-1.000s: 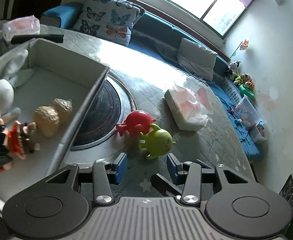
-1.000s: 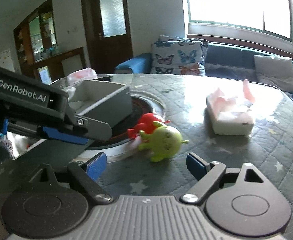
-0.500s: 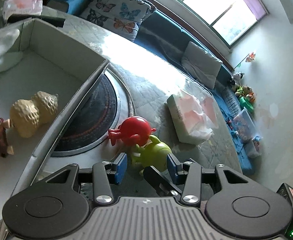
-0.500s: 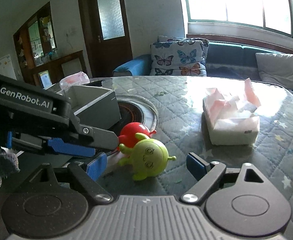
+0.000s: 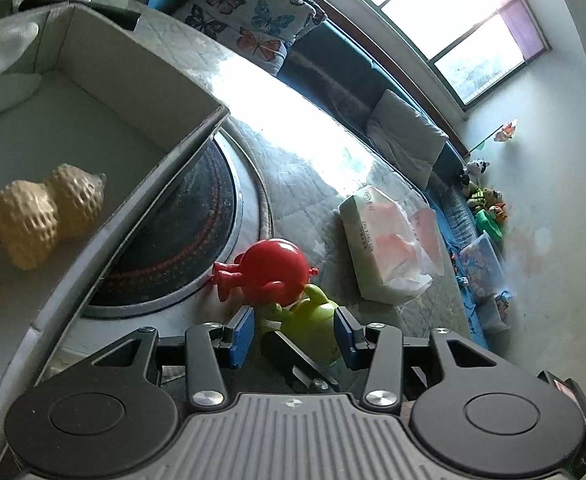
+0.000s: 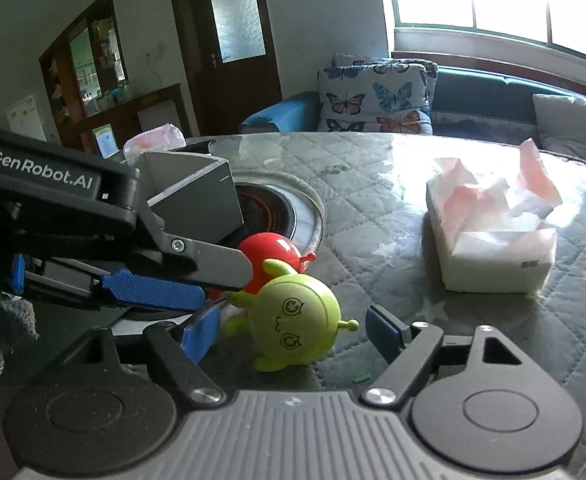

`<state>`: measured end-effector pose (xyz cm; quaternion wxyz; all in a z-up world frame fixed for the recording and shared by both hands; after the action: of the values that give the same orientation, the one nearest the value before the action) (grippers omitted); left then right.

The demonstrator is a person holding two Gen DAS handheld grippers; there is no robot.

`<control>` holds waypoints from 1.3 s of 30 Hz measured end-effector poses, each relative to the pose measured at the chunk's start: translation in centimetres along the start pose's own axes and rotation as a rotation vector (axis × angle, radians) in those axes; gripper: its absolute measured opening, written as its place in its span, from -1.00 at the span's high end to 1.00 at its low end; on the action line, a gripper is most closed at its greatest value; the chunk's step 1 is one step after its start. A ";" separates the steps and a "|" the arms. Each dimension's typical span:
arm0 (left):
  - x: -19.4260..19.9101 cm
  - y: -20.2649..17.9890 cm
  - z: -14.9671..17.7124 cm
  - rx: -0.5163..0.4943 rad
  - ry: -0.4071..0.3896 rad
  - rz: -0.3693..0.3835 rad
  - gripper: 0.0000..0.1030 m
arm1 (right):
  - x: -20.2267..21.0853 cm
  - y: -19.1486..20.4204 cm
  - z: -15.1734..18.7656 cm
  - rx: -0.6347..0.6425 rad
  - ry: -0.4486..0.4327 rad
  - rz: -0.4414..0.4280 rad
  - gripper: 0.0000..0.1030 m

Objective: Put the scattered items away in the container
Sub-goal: 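Close the right gripper on the green alien toy while the left gripper clamps it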

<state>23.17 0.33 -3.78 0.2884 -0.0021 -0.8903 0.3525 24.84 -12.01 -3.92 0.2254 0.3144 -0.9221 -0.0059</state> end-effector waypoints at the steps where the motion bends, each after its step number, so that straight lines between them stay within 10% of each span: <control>1: -0.1 0.1 0.0 0.007 0.001 0.002 0.10 | -0.1 0.0 0.0 -0.001 0.002 -0.002 -0.51; 13: -0.5 0.6 0.4 0.042 0.020 0.012 0.10 | 0.6 0.2 0.2 -0.039 -0.007 -0.025 0.04; 39: 8.7 0.7 0.0 -0.019 -0.019 0.082 0.11 | 6.6 7.0 -0.7 -0.009 -0.080 -0.042 0.05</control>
<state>15.73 2.67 0.22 0.2651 -0.0378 -0.8955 0.3554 16.51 -10.12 0.50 0.1896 0.3323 -0.9235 -0.0276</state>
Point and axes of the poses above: each gripper's, at about its wrist camera, not at the fingertips, and x roughly against the way its jaws point, y to its left, z to its underside, the point moved 4 cm from there along -x, roughly the way its jaws point, and after that the axes turned 13 degrees about -y, right-handed, at the moved point
